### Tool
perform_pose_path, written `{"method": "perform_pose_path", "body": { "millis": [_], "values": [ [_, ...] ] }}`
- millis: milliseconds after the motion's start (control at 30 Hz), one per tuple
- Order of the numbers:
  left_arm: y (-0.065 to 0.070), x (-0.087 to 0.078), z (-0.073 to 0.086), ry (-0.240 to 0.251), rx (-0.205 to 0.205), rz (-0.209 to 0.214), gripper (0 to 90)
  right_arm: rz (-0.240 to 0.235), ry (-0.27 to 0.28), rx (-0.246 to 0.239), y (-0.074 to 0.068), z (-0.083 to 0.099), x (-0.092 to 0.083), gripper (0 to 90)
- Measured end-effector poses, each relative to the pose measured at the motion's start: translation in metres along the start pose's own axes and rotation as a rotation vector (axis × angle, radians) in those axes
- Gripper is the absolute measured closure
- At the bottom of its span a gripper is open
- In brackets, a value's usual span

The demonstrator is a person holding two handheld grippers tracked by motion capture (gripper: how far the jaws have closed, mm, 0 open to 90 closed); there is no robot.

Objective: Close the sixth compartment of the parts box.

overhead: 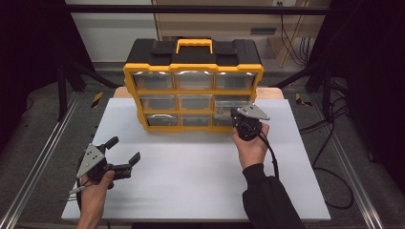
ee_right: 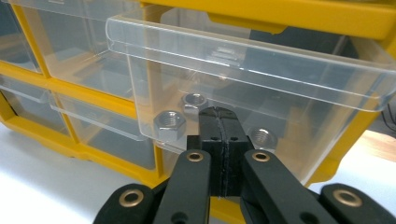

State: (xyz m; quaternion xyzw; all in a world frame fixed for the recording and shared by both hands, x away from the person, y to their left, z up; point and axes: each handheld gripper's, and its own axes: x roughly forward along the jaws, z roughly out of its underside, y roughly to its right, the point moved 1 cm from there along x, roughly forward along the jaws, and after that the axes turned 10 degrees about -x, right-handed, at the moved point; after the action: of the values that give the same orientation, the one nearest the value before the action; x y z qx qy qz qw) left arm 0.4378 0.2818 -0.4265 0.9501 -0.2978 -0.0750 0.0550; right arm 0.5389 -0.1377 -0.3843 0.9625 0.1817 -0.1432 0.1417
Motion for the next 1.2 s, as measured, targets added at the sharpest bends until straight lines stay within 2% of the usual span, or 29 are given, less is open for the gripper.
{"method": "perform_pose_path", "body": {
  "millis": [200, 400, 767, 1200],
  "values": [
    [0.001, 0.000, 0.000, -0.001, 0.000, 0.003, 0.9, -0.011, -0.007, 0.012, 0.001, -0.002, 0.002, 90.0],
    [0.001, 0.000, 0.000, -0.002, 0.000, 0.002, 0.9, -0.021, -0.016, -0.003, 0.002, -0.002, 0.004, 90.0],
    [0.001, 0.000, 0.000, -0.001, 0.002, 0.001, 1.0, -0.036, -0.012, 0.055, 0.007, -0.001, 0.009, 90.0],
    [0.001, 0.000, 0.000, 0.000, 0.002, 0.002, 1.0, -0.025, -0.020, 0.048, 0.009, -0.003, 0.012, 90.0]
  ]
}}
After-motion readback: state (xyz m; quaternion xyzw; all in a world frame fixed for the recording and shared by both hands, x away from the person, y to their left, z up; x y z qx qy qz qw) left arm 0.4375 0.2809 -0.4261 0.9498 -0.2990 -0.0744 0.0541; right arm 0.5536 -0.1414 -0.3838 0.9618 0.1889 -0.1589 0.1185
